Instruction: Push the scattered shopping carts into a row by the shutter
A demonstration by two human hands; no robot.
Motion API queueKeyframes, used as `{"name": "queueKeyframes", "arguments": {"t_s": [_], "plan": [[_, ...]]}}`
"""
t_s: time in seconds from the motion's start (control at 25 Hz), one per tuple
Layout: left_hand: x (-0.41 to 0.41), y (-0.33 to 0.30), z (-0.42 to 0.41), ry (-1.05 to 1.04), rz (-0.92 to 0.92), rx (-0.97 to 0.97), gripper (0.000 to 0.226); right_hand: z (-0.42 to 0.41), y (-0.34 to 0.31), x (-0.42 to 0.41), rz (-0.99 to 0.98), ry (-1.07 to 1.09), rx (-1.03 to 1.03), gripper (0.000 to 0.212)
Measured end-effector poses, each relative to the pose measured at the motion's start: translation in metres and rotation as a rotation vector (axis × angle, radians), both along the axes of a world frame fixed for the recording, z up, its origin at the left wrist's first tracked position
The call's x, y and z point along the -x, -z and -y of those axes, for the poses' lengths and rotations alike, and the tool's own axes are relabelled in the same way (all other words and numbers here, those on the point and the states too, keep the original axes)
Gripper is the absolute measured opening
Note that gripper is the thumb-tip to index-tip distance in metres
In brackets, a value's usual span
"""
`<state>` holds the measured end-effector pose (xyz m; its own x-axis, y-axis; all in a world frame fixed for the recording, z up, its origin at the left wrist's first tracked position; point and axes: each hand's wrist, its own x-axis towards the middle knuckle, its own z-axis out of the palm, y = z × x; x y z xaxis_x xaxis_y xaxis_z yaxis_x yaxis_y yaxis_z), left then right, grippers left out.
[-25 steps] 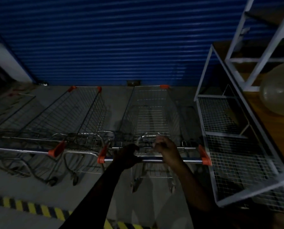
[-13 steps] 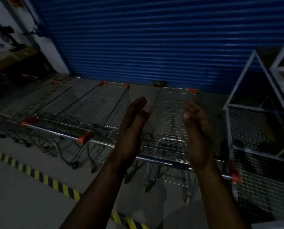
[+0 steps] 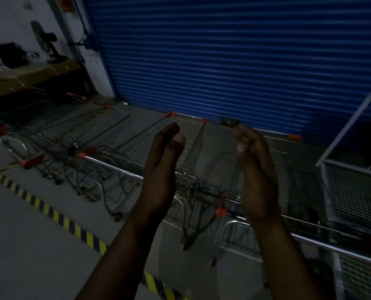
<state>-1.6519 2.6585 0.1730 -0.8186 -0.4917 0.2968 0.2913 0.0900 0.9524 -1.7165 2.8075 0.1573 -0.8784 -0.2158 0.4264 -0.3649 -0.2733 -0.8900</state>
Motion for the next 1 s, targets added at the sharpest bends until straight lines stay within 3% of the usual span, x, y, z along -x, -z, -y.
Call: {"name": "queueKeyframes", "arguments": {"t_s": [0.28, 0.52, 0.76, 1.0], "plan": [[-0.055, -0.009, 0.124, -0.072, -0.060, -0.024, 0.071, 0.140, -0.006, -0.043, -0.021, -0.078, 0.045, 0.045], [-0.096, -0.003, 0.223, -0.149, -0.092, -0.058, 0.046, 0.242, -0.001, -0.070, 0.014, -0.187, 0.035, 0.044], [-0.113, 0.007, 0.301, -0.276, -0.067, -0.065, 0.065, 0.332, 0.003, -0.066, 0.016, -0.315, 0.017, 0.041], [-0.105, -0.012, 0.378, -0.415, -0.028, 0.021, 0.052, 0.422, -0.006, -0.047, -0.003, -0.456, 0.025, 0.043]]}}
